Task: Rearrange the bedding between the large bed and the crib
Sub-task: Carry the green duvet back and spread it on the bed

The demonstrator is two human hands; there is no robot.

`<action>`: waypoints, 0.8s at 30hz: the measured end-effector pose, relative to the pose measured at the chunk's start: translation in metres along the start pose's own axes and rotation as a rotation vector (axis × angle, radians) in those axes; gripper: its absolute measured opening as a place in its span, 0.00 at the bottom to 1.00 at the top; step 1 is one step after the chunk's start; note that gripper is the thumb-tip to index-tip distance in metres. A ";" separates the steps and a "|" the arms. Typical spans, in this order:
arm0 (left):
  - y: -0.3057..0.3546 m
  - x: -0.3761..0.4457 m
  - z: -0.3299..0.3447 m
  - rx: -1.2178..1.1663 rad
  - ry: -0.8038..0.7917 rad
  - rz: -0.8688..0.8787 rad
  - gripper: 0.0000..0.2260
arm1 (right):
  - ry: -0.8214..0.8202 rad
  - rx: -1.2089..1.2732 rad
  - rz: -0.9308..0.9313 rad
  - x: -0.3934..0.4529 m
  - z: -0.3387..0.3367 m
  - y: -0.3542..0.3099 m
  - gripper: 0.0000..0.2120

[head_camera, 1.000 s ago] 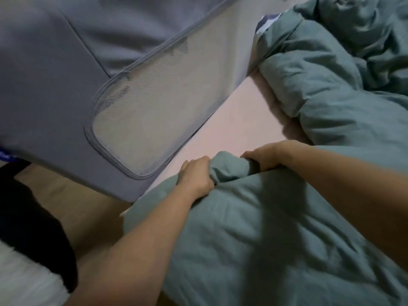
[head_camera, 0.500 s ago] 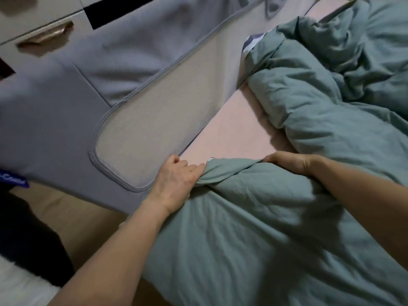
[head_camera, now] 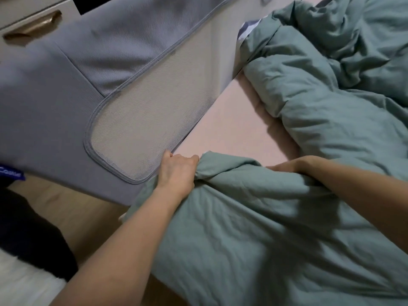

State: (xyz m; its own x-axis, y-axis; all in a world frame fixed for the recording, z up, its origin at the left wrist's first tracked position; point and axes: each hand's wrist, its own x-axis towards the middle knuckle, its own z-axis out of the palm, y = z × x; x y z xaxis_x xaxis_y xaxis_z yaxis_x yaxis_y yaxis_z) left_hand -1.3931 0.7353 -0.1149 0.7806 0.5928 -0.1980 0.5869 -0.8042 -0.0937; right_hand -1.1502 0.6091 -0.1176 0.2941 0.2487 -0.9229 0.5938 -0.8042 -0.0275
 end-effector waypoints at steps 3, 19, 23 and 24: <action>0.005 0.009 0.001 -0.049 -0.074 -0.045 0.14 | -0.186 -0.120 0.083 0.000 0.010 -0.011 0.25; 0.001 0.065 -0.024 -0.663 -0.167 -0.547 0.21 | 1.572 0.241 -0.676 -0.062 -0.115 -0.155 0.16; -0.001 0.062 -0.016 -0.643 -0.144 -0.527 0.33 | 0.960 -0.136 -0.530 0.024 -0.057 -0.115 0.32; 0.002 0.059 -0.014 -0.519 -0.068 -0.428 0.36 | 0.892 -0.196 -0.478 0.038 -0.045 -0.106 0.32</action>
State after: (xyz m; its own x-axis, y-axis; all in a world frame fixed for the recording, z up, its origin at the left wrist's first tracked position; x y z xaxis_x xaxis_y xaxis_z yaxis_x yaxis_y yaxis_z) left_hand -1.3433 0.7694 -0.1126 0.4513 0.8368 -0.3099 0.8816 -0.3643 0.3000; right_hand -1.1680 0.7279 -0.1324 0.3968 0.8938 -0.2089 0.8827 -0.4340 -0.1800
